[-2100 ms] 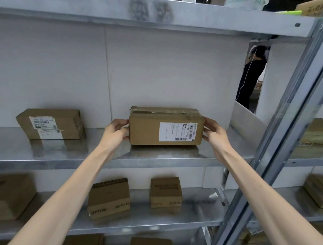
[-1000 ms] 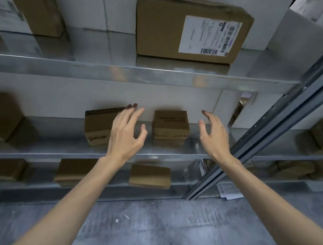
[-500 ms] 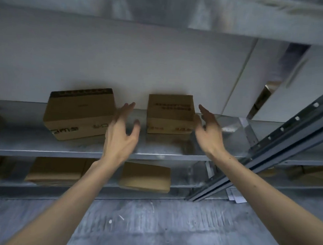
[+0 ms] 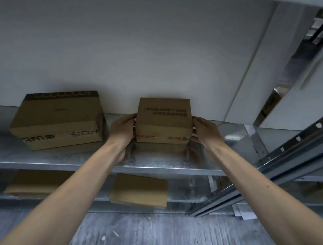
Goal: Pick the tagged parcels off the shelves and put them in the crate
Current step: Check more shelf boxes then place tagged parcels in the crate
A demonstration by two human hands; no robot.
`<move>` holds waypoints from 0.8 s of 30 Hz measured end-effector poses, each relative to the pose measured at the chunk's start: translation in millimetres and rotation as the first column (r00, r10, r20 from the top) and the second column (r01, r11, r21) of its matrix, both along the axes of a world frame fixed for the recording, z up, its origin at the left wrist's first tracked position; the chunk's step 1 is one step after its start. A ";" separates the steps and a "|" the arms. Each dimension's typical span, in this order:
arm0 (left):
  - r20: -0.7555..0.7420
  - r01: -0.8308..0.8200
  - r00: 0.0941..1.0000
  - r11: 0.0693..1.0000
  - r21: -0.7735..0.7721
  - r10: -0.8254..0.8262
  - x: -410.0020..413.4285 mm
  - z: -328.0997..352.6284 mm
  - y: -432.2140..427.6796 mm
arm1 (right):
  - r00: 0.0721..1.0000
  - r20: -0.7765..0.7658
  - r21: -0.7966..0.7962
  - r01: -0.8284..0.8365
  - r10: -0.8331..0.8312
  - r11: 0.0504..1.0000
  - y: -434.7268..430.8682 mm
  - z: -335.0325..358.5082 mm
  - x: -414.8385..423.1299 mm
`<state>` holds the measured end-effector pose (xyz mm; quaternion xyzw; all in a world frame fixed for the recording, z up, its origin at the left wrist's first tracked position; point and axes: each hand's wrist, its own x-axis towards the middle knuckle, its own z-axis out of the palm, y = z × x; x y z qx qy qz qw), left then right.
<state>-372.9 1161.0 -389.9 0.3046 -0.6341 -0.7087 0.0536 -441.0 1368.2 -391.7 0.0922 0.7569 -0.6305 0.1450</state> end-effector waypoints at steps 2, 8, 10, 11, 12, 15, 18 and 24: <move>-0.015 0.039 0.999 0.999 0.002 -0.039 4.7 3.5 -0.4 | 1.000 0.007 -0.023 -0.002 0.003 1.000 1.5 0.4 2.2; -0.101 0.111 0.988 0.992 -0.059 -0.117 22.4 14.1 0.6 | 1.000 -0.016 -0.080 0.022 -0.024 0.997 7.9 2.4 14.0; -0.131 0.136 0.980 0.986 -0.095 -0.147 27.0 18.2 1.3 | 0.999 -0.037 -0.096 0.028 -0.032 0.995 8.5 4.3 17.6; -0.142 0.154 0.975 0.981 -0.115 -0.170 29.6 20.5 1.7 | 0.998 -0.044 -0.106 0.038 -0.043 0.994 8.3 4.5 19.0; -0.150 0.168 0.971 0.976 -0.137 -0.188 32.5 22.9 1.7 | 0.997 -0.047 -0.117 0.050 -0.056 0.992 7.5 5.0 21.0; -0.169 0.120 0.975 0.980 -0.159 -0.147 37.7 23.8 -1.3 | 0.995 -0.033 -0.157 0.092 -0.098 0.983 4.8 6.0 27.4; -0.162 0.051 0.985 0.995 -0.086 -0.064 43.5 25.2 -3.8 | 0.990 -0.035 -0.197 0.128 -0.138 0.972 2.1 7.9 34.2; -0.143 0.045 0.989 0.999 0.003 -0.044 52.2 26.8 -9.6 | 0.994 -0.088 -0.195 0.046 -0.064 0.980 0.2 16.1 45.5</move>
